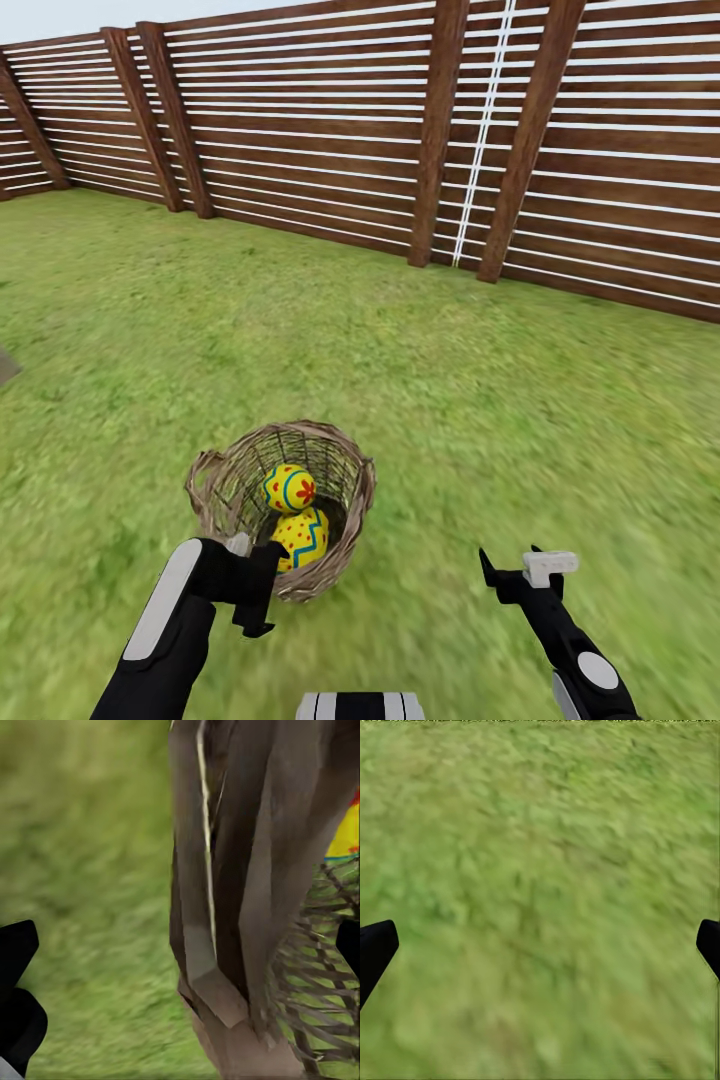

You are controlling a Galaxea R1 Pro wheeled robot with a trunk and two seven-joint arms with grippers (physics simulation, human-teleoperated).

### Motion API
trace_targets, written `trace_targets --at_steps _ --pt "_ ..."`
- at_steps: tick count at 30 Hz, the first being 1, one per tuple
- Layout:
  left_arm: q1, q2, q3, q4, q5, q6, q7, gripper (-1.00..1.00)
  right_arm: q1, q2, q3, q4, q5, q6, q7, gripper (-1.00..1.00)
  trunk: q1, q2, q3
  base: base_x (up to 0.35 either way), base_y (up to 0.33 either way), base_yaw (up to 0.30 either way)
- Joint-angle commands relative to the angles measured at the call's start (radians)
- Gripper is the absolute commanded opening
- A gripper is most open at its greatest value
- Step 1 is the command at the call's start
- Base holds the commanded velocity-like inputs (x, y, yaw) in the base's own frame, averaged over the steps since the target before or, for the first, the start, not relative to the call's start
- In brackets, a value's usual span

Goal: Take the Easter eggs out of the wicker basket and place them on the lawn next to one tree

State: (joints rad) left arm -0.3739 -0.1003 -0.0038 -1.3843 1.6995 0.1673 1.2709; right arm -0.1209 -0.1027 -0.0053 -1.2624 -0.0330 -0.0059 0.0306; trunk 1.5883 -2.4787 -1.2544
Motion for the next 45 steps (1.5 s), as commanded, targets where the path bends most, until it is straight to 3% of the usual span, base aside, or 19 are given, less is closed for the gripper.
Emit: trace_targets --at_steps 1,9,14,19,20,45 --pt "0.0 -0.001 0.001 -0.001 -0.001 0.011 0.005 1.0 0.0 0.0 -0.001 0.0 -0.003 -0.001 0.003 1.0 0.0 0.0 -0.001 0.241 -0.221 0.0" --pt "0.0 -0.001 0.006 -0.001 -0.003 0.008 0.008 1.0 0.0 0.0 0.0 0.001 -0.003 -0.002 0.003 1.0 0.0 0.0 -0.001 0.033 -0.03 0.0" --pt "0.0 -0.001 0.058 -0.001 -0.002 0.008 0.007 1.0 0.0 0.0 0.001 0.001 -0.003 -0.002 0.002 1.0 0.0 0.0 -0.001 0.0 0.0 0.0" --pt "0.0 -0.001 0.068 -0.001 -0.002 0.008 0.007 1.0 0.0 0.0 0.001 0.001 -0.003 -0.002 0.002 1.0 0.0 0.0 -0.001 0.0 0.0 0.0" --pt "0.0 -0.001 0.068 -0.001 -0.003 0.008 0.007 -1.0 0.0 0.0 0.001 0.001 -0.003 -0.002 0.002 1.0 0.0 0.0 -0.001 0.0 0.0 0.0" --pt "0.0 -0.001 0.064 -0.001 0.0 0.008 0.008 -1.0 0.0 0.0 0.001 0.0 -0.002 -0.002 0.0 1.0 0.0 0.0 -0.001 0.0 0.0 0.0"
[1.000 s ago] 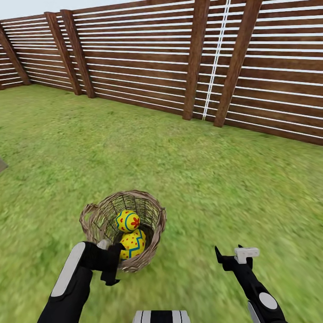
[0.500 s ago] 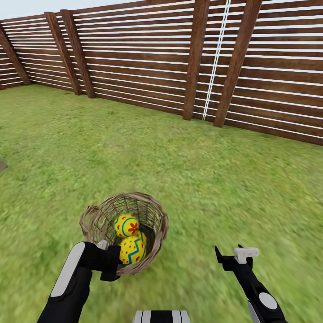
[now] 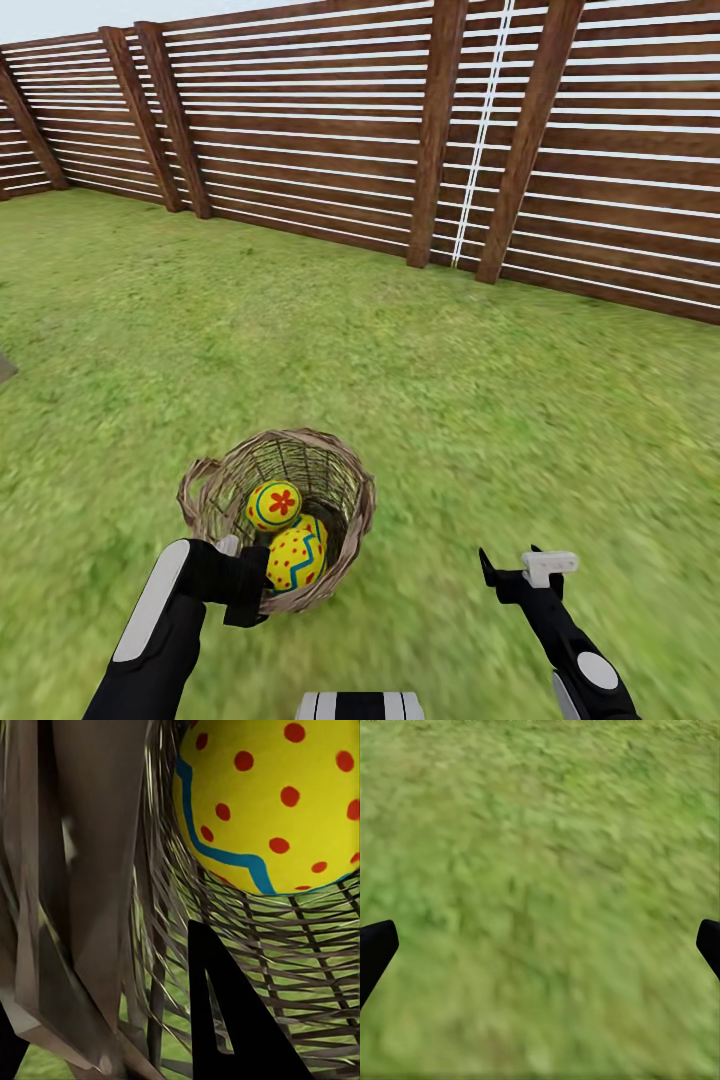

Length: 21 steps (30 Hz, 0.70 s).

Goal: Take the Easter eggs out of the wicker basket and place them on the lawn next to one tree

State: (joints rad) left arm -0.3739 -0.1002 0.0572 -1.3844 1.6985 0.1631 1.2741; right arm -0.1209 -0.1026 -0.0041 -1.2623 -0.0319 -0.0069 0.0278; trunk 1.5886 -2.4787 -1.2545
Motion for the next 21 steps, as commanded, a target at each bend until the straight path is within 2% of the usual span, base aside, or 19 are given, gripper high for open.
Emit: trace_targets --at_steps 1,16,21 --pt "0.0 -0.001 0.003 -0.001 0.001 0.013 0.005 -1.0 0.0 0.0 0.0 0.0 -0.003 -0.001 0.003 1.0 0.0 0.0 -0.001 0.0 0.0 0.0" --pt "0.0 -0.002 -0.001 -0.001 -0.002 0.018 -0.005 -1.0 0.0 0.0 -0.002 -0.003 -0.003 -0.001 0.004 1.0 0.0 0.0 0.003 0.0 0.0 0.0" --pt "0.0 -0.002 0.0 -0.001 -0.002 0.017 0.002 -1.0 0.0 0.0 -0.002 -0.003 -0.003 -0.001 0.004 1.0 -0.019 0.035 0.018 0.0 0.0 0.0"
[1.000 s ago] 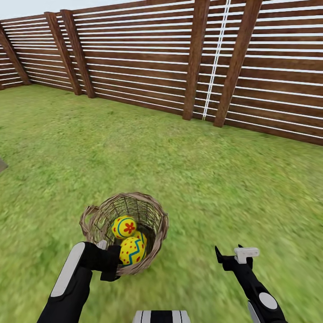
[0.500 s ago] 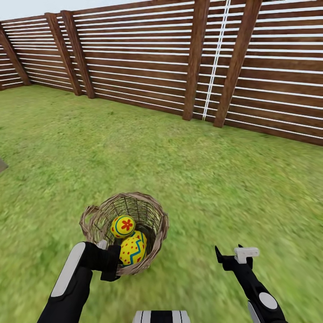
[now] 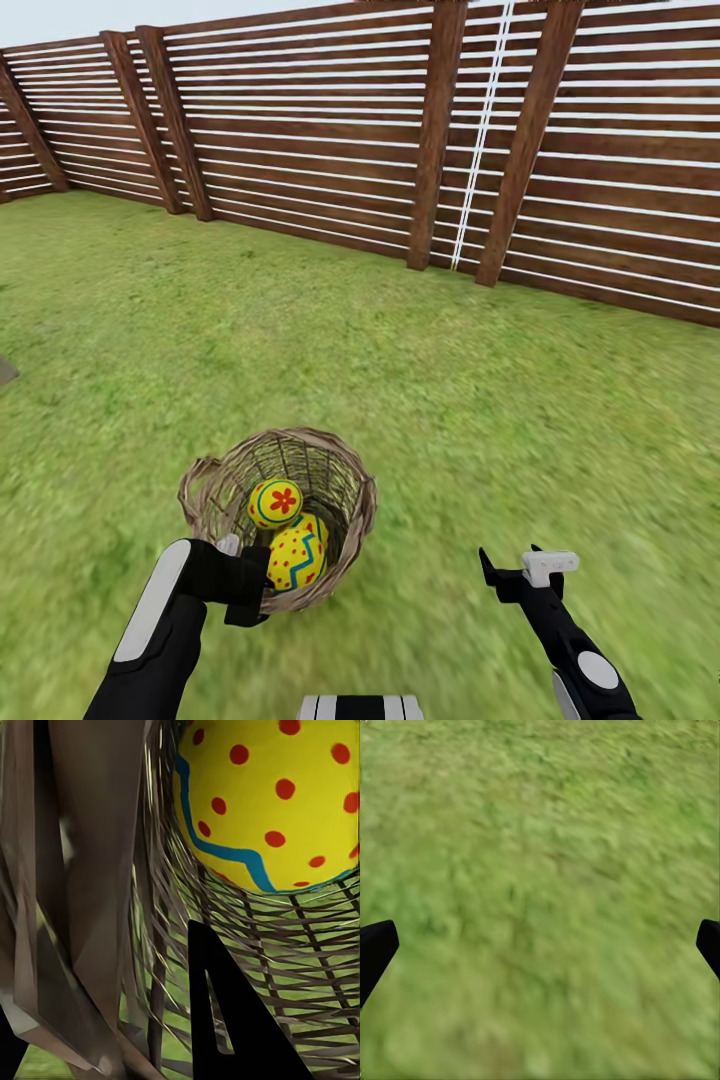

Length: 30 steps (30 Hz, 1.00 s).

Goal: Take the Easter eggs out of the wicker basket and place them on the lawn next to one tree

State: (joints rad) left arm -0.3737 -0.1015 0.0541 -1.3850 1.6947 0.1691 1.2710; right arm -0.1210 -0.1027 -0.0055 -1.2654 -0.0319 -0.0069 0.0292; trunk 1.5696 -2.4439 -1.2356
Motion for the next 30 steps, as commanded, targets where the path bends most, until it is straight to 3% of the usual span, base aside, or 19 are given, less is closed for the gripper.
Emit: trace_targets --at_steps 1,4,8,22,30 --pt "-0.001 -0.001 0.003 -0.004 0.002 0.011 0.007 -1.0 0.0 0.0 0.0 0.0 -0.003 -0.001 0.003 1.0 -0.004 0.007 0.003 0.0 0.0 0.0" --pt "-0.001 -0.001 0.003 -0.006 0.002 0.01 0.01 -1.0 0.0 0.0 0.001 0.0 -0.003 -0.001 0.002 1.0 -0.016 0.028 0.012 0.0 0.0 0.0" --pt "-0.001 -0.001 0.003 -0.029 0.003 0.009 0.075 -1.0 0.0 0.0 0.001 0.0 -0.003 -0.001 0.002 1.0 -0.031 0.056 0.024 0.0 0.0 0.0" --pt "-0.001 -0.001 0.001 -0.031 0.003 0.01 0.105 -1.0 0.0 0.0 0.001 -0.019 -0.003 -0.002 0.003 1.0 -0.085 0.154 0.068 0.0 0.0 0.001" --pt "-0.001 -0.001 0.001 -0.038 0.003 0.012 0.105 -1.0 0.0 0.0 0.001 -0.019 -0.004 -0.002 0.003 1.0 -0.115 0.21 0.093 0.0 0.0 0.216"
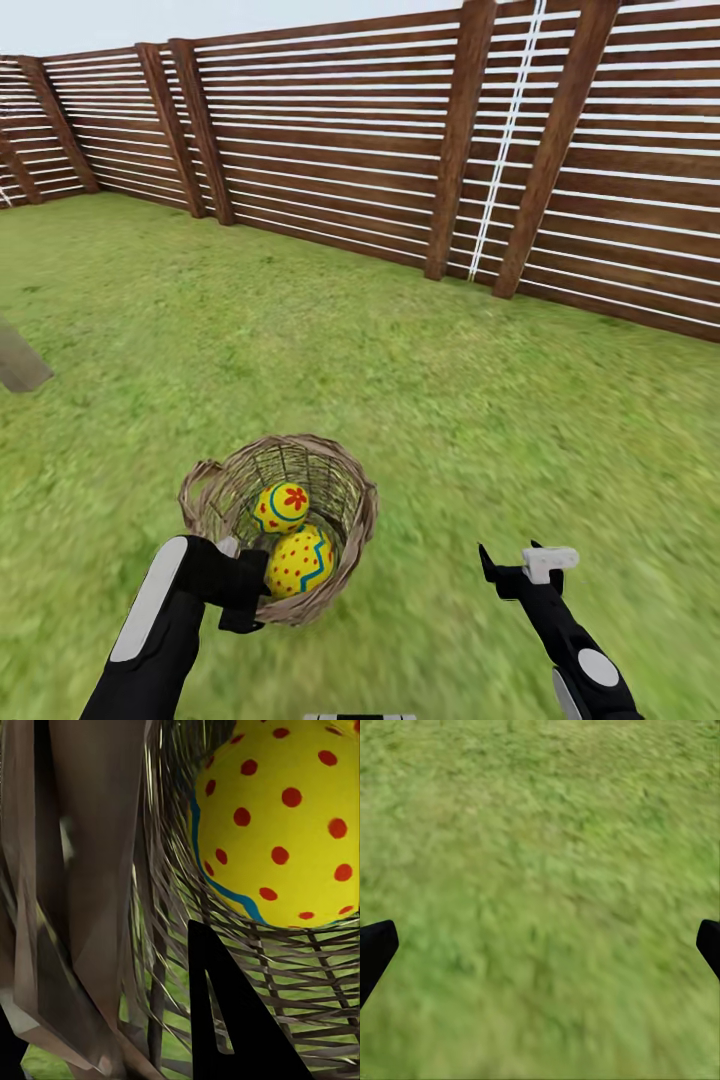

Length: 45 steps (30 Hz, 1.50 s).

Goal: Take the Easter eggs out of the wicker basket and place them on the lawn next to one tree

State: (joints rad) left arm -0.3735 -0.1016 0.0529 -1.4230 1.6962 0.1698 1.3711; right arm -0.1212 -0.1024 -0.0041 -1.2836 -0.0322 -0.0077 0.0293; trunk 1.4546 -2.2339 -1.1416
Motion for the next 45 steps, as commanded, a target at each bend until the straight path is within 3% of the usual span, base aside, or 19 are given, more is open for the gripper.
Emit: trace_targets --at_steps 1,31,35,45 --pt "-0.001 -0.001 0.002 0.0 0.002 0.011 0.005 -1.0 0.0 0.0 0.0 0.0 -0.004 -0.001 0.004 1.0 -0.004 0.007 0.002 0.0 0.0 0.264" --pt "-0.001 0.0 0.002 0.001 0.002 0.016 0.006 -1.0 0.0 0.0 0.001 -0.002 -0.003 -0.001 0.003 1.0 -0.119 0.217 0.105 0.0 0.0 0.224" --pt "-0.001 0.0 0.002 0.001 0.001 0.015 0.021 -1.0 0.0 0.0 0.047 0.0 -0.003 -0.001 0.001 1.0 -0.134 0.245 0.12 0.0 0.0 0.259" --pt "-0.001 0.002 0.003 0.001 0.002 0.014 0.043 -1.0 0.0 0.0 0.05 0.0 -0.003 -0.001 0.0 1.0 -0.173 0.315 0.151 0.0 0.0 0.266"
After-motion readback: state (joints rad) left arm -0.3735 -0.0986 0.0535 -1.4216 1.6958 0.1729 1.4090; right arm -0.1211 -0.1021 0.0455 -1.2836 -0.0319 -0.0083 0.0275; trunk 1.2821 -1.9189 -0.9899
